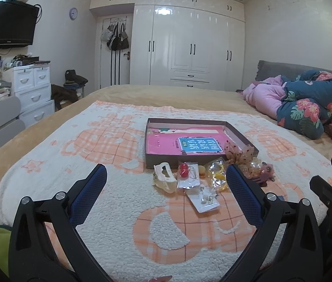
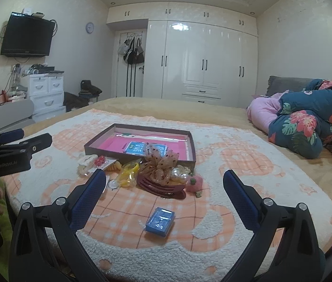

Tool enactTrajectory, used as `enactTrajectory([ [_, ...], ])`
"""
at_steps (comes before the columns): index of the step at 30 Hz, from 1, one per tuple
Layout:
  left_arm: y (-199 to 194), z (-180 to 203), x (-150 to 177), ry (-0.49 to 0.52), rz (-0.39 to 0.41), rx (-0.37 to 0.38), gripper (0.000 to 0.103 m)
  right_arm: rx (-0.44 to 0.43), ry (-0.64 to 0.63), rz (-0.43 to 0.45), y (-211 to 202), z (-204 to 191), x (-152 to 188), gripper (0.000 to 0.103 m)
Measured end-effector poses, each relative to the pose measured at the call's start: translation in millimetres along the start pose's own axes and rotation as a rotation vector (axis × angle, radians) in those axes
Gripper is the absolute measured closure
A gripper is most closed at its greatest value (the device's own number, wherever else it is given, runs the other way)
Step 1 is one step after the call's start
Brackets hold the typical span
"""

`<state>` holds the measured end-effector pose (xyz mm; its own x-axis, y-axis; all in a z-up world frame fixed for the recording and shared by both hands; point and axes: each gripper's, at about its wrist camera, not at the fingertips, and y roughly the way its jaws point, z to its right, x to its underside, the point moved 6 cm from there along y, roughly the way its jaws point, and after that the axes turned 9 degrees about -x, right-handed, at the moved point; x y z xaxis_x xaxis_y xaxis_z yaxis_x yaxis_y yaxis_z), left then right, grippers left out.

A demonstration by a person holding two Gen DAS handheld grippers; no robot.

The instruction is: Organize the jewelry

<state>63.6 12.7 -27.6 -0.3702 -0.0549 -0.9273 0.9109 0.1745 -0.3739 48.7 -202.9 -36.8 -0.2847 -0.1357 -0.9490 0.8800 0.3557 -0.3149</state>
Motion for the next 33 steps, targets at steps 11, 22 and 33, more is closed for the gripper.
enactTrajectory([
  [11,22.0,-20.7,4.0,-0.047,-0.086,-0.015,0.010,-0.071,-0.037,-0.064,19.8,-14.3,7.8,0.006],
  [22,49.6,-18.6,16.5,-0.063,-0.190,0.036,0.010,-0.053,0.006,-0.170,49.6,-1.0,28.9,0.006],
  [33,74.1,20.8,22.5,0.028,-0.248,0.172,0.012,-0.060,0.029,-0.256,69.4,6.6,49.0,0.018],
])
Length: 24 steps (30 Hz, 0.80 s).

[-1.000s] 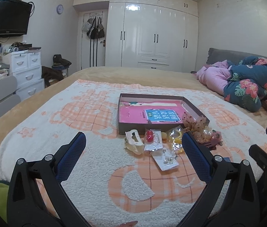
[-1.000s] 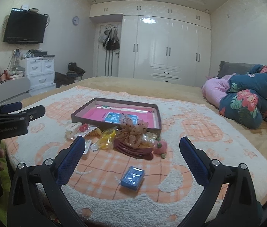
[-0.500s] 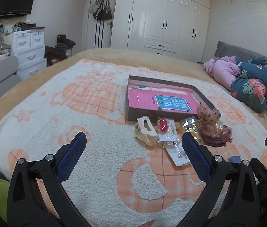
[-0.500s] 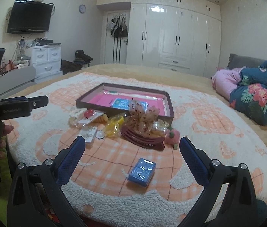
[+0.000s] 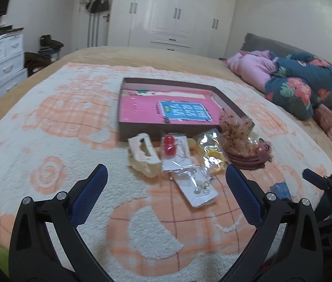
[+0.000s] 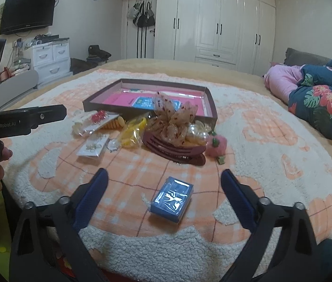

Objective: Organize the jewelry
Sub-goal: 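Reach the right gripper to the blue plastic box and close on it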

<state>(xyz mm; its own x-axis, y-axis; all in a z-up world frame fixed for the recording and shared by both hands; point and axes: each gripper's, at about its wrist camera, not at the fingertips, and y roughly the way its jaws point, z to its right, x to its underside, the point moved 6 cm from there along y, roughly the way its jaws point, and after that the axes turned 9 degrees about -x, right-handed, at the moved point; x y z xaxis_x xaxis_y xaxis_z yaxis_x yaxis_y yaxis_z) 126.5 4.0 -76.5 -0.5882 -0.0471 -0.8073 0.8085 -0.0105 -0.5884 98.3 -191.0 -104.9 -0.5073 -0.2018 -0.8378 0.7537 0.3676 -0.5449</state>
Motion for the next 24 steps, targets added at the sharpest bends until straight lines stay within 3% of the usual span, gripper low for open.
enactTrajectory([
  [6,16.3,16.6,-3.9,0.062,-0.032,0.038,0.031,-0.001,0.015,-0.041,8.3,4.9,6.0,0.025],
  [11,30.9,23.5,-15.6,0.059,-0.075,0.085,0.040,-0.013,0.030,-0.081,15.2,6.8,12.1,0.031],
  [17,57.8,29.8,-20.7,0.085,-0.161,0.095,0.044,-0.017,0.046,-0.118,22.8,11.0,17.4,0.043],
  [21,71.1,33.3,-22.0,0.119,-0.198,0.084,0.047,-0.024,0.060,-0.139,28.6,16.5,20.3,0.059],
  [24,79.7,35.8,-22.2,0.140,-0.224,0.075,0.047,-0.025,0.063,-0.131,29.3,20.0,19.2,0.059],
])
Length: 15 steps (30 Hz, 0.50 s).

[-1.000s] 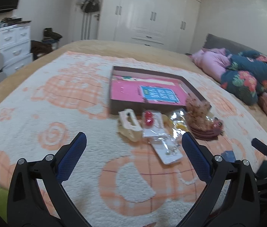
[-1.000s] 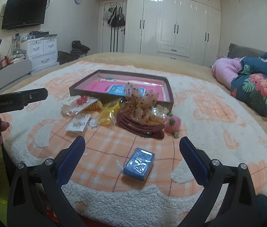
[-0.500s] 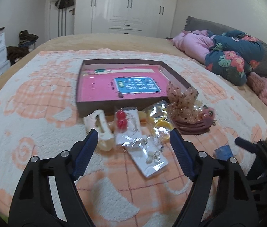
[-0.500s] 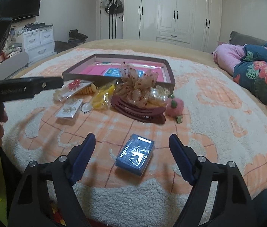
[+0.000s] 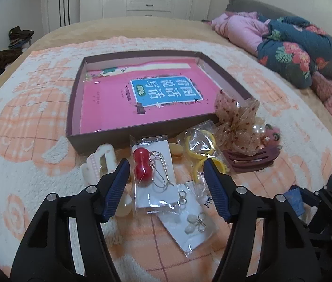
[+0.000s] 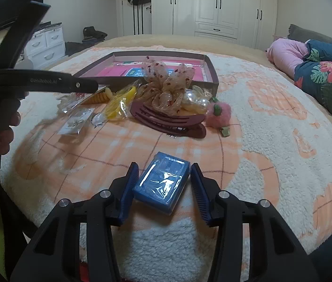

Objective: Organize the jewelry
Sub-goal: 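Reach the right gripper to the blue plastic box and close on it, then carry blue box in right gripper into pink box while left gripper places earring card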

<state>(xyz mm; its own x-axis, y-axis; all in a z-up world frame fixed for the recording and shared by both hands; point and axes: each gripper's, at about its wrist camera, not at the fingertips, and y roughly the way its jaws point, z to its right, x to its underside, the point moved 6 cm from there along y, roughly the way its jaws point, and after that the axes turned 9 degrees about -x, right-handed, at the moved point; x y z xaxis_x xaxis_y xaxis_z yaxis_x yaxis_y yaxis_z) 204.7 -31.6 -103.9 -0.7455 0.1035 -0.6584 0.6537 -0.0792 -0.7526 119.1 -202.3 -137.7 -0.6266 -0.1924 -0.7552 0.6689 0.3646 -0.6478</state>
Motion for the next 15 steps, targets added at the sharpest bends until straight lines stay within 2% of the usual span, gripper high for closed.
enactTrajectory([
  [5,16.1,-1.3,0.5,0.014,-0.066,-0.022,0.050,-0.004,0.015,0.017,-1.7,7.0,-3.6,0.060],
  [10,22.1,-0.5,0.7,0.030,-0.076,-0.045,0.053,0.007,0.027,0.079,-10.5,17.5,-16.4,0.060],
  [14,24.4,-6.9,-0.5,0.010,-0.069,-0.052,0.070,0.013,0.027,0.117,-14.7,23.2,-27.8,0.060],
  [15,24.2,-7.6,0.0,0.008,-0.069,-0.047,0.070,0.012,0.029,0.123,-15.4,24.7,-29.9,0.060],
])
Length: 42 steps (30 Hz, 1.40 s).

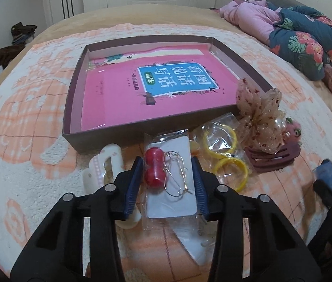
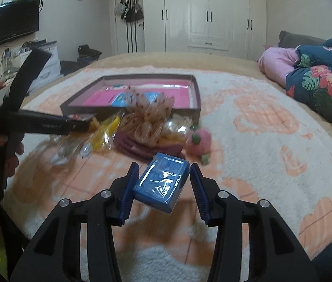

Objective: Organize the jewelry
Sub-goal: 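Carry blue box in right gripper into pink box while left gripper places earring card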

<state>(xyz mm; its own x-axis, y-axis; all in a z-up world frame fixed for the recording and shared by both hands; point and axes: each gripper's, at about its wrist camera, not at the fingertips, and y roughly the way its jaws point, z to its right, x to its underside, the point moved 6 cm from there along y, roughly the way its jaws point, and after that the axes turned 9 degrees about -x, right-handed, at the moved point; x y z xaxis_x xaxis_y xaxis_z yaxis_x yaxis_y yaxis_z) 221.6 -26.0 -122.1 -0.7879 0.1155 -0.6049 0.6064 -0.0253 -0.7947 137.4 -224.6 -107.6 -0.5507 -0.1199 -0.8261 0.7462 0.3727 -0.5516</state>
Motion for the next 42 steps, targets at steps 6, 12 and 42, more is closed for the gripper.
enactTrajectory([
  [6,-6.0,-2.9,0.8,-0.013,0.016,0.027,0.073,-0.002,0.007,0.024,-1.7,3.7,-9.8,0.060],
  [12,-23.6,-10.8,-4.3,-0.056,0.056,0.055,0.073,-0.021,-0.018,0.052,-3.0,-1.5,-24.2,0.060],
  [42,-8.8,-83.9,-69.8,-0.207,0.166,0.003,0.072,-0.075,-0.075,0.018,90.0,15.4,-129.0,0.060],
])
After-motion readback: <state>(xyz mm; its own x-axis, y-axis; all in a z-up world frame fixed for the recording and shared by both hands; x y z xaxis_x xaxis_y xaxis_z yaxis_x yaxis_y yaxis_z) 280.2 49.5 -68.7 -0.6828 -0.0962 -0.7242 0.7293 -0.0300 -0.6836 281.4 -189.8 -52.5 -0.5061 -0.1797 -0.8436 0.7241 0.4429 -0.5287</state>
